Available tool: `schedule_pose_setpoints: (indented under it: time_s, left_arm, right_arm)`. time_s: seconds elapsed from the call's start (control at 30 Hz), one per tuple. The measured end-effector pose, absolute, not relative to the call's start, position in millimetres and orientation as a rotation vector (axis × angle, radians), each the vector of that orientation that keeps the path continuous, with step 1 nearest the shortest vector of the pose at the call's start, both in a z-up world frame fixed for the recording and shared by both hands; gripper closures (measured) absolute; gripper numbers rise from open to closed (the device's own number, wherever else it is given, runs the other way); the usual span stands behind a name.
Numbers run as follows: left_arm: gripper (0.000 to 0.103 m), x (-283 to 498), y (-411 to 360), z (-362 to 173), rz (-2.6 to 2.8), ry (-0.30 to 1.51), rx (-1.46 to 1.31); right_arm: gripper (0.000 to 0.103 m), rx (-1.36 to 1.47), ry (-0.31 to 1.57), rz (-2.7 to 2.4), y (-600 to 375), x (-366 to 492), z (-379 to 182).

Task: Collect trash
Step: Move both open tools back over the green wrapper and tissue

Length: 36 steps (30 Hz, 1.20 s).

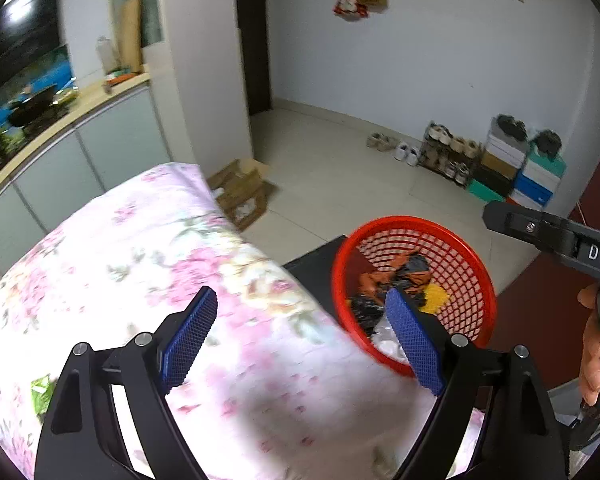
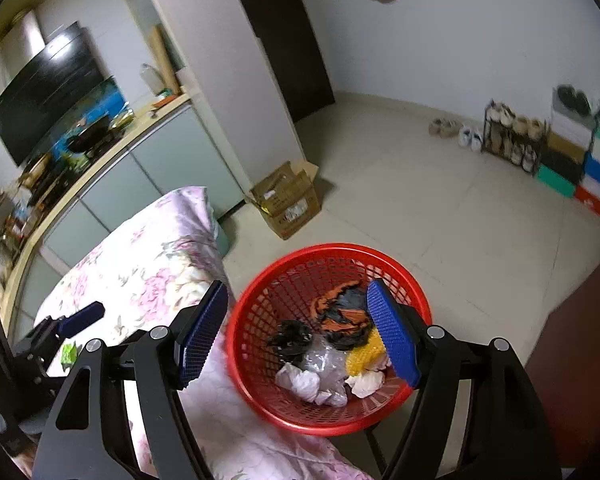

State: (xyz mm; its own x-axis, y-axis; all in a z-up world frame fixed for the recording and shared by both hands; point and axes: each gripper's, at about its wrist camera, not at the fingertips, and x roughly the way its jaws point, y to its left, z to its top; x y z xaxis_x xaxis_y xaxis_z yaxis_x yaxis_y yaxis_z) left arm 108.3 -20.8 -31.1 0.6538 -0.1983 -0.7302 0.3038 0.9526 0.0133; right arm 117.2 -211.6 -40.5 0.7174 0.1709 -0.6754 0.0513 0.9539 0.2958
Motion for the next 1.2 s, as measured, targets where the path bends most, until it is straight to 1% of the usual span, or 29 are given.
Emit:
schedule_pose_setpoints:
  time_s: [0.3,0.67,0.97,1.2]
  left_arm:
    - [0.019,70.9,53.3,-22.9,-0.126,0.765,0.097]
    - [0.019,24.8,149.6,-27.6,0.049,0.782,-0.039]
    - [0.019,-17.4,224.5,-26.9,0.193,0.768,-0.152]
    - [0.019,-40.0,279.0,-37.4,0.298,0.777,-0.235]
  right_arm:
    - [0.033,0.159,0.726,0.177,-141.9,103.5,-23.8]
    - [0.033,0.055,0.733,0.362,-51.1,86.3,-17.5]
    - [0.033,0.006,0.761,0.459,3.1,68.6,-27.2]
    - [0.033,-0.011,0.787,0.5,24.5,65.7,-37.9]
